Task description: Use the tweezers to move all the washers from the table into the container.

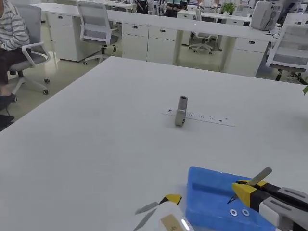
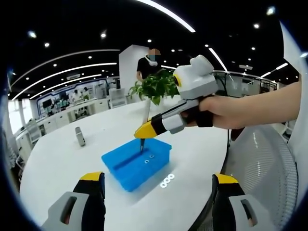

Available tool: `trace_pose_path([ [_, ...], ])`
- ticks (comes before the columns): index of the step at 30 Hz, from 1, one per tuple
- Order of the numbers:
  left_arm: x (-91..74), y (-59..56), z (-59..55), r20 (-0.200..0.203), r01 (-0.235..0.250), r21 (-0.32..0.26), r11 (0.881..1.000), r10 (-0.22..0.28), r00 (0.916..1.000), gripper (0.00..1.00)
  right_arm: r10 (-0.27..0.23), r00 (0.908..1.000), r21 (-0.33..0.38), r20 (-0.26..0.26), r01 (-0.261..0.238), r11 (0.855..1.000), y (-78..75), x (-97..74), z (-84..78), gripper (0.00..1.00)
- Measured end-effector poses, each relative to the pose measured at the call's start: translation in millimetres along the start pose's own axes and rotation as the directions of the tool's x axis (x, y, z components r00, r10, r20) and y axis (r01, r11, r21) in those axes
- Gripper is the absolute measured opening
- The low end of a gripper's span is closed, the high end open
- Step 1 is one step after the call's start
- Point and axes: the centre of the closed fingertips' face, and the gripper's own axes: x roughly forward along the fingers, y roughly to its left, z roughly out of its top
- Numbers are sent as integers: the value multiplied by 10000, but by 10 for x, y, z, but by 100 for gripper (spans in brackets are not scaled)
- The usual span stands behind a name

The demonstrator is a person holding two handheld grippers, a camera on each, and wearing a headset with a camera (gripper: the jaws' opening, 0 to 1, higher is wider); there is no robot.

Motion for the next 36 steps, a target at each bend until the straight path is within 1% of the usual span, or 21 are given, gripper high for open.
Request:
trace_pose_path([
  [4, -2, 22, 1, 18, -89, -117, 9999, 89, 10000, 94, -30, 10000, 46, -47, 30, 10000, 52, -65, -48, 3],
  [6, -4, 31, 0, 6, -140, -90, 9999, 140, 9999, 94, 16, 9998, -20, -180, -16, 10000, 74, -85, -94, 3],
  [7, -7, 37, -5, -28, -182, -53, 9998, 182, 9998, 94, 26, 9996, -2, -275, -26, 10000, 76, -90, -121, 3],
  [12, -15, 71, -15, -43, -318, -180, 9993, 317, 9995, 93, 79, 9994, 195, -338, -73, 9998, 67, -129, -193, 3],
  [15, -7, 65, -30, -123, -276, -230, 9994, 273, 9996, 93, 33, 9996, 351, -293, -23, 9994, 52, -159, -213, 3],
  [21, 8, 30, -50, -268, -128, -127, 9998, 124, 9996, 93, 33, 9993, 507, -364, -15, 9987, 63, -179, -288, 3],
  [27, 0, 51, -41, -189, -201, -241, 9995, 196, 9996, 93, 95, 9980, 742, -633, -48, 9972, 102, -216, -455, 3],
  [28, 0, 53, -41, -180, -194, -283, 9994, 189, 9997, 93, 105, 9970, 799, -768, -44, 9968, 98, -220, -511, 3],
  [30, 2, 48, -41, -166, -155, -341, 9993, 149, 9998, 93, 100, 9960, 865, -890, -22, 9963, 87, -226, -573, 3],
  [33, 6, 34, -37, -153, -93, -311, 9995, 89, 9998, 93, 105, 9933, 1103, -1147, 22, 9939, 64, -239, -691, 3],
  [36, 8, 24, -36, -155, -47, -285, 9996, 42, 9999, 93, 87, 9912, 1173, -1324, 69, 9931, 49, -253, -766, 3],
])
